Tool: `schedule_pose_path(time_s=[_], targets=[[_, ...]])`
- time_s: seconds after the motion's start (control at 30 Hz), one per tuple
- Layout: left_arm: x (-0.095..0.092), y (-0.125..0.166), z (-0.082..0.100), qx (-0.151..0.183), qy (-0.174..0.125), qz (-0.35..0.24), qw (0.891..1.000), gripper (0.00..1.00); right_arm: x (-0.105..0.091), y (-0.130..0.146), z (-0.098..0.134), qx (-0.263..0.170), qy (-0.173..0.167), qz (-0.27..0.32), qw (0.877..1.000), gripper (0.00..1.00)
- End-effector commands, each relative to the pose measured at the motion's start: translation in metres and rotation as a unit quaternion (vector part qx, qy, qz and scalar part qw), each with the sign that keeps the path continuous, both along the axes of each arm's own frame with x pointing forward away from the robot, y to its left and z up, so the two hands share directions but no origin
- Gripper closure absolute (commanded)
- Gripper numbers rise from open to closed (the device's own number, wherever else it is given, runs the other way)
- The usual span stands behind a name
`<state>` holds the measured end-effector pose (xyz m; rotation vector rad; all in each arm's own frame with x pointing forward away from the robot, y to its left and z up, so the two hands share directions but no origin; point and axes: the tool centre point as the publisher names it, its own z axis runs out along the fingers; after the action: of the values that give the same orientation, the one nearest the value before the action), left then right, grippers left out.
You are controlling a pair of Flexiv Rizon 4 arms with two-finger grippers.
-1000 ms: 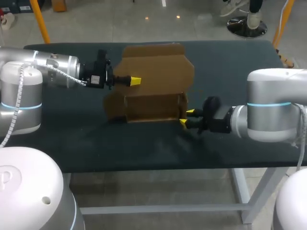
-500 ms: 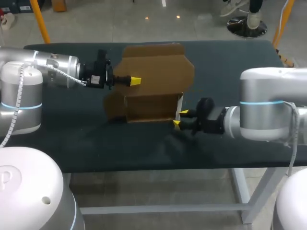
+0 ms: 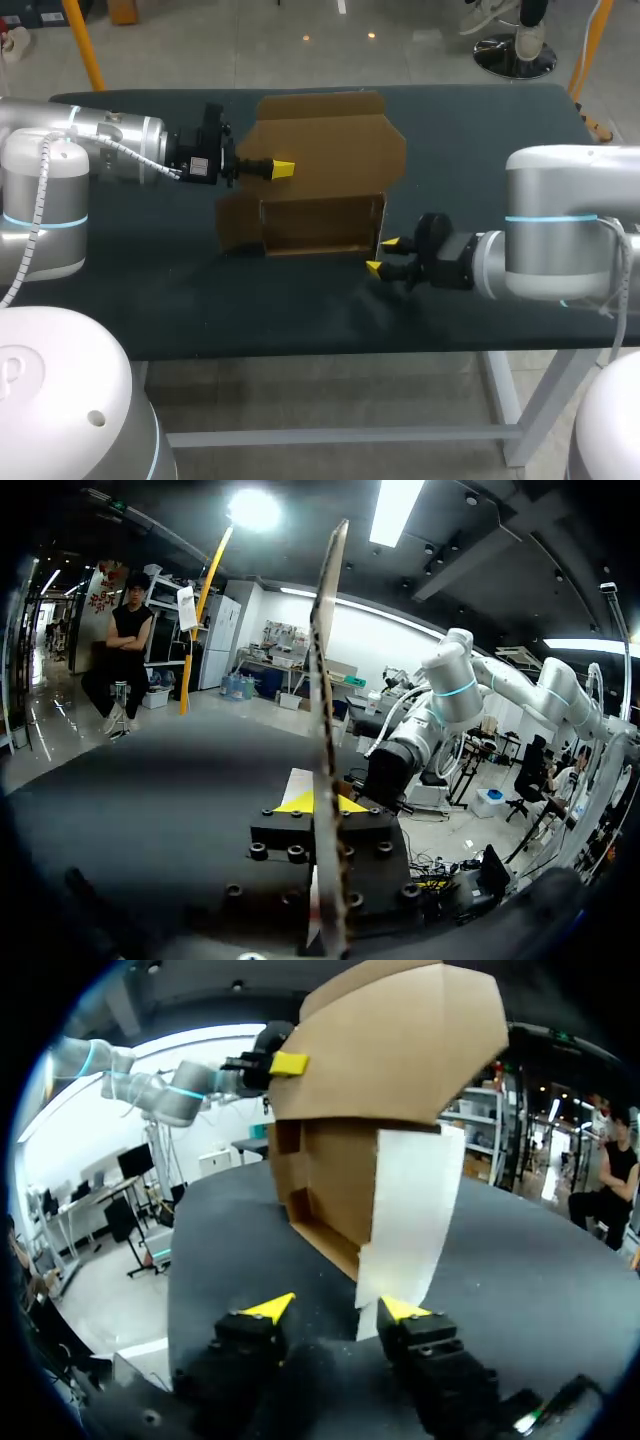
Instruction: Assemble the packaging by folding the flat box into shape, placing the metal phone stand inside, and closing the box properly
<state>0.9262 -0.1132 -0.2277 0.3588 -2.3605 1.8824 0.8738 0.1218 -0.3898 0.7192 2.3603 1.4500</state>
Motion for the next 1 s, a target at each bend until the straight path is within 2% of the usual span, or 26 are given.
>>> schedule_pose_path(time_s=[0.03,0.2,0.47,0.8,1.0], targets=[[0.000,-0.001,-0.003,0.001,0.001,-0.001,1.000,1.00,-0.013,-0.016,0.003,0.007,-0.007,0.002,1.000,0.42],[0.000,-0.001,-0.003,0.001,0.001,-0.001,1.000,1.00,-0.017,-0.028,0.005,-0.001,-0.006,0.010,1.000,0.43],[0.000,-0.001,-0.003,0.001,0.001,-0.001,1.000,1.00,-0.006,-0.044,0.013,-0.021,-0.004,0.048,0.999,0.46],[0.000,-0.001,-0.003,0.001,0.001,-0.001,1.000,1.00,0.023,-0.043,0.019,-0.048,-0.010,0.094,0.994,0.48],[0.000,-0.001,-0.003,0.001,0.001,-0.001,1.000,1.00,0.042,-0.038,0.018,-0.046,-0.014,0.116,0.992,0.52]])
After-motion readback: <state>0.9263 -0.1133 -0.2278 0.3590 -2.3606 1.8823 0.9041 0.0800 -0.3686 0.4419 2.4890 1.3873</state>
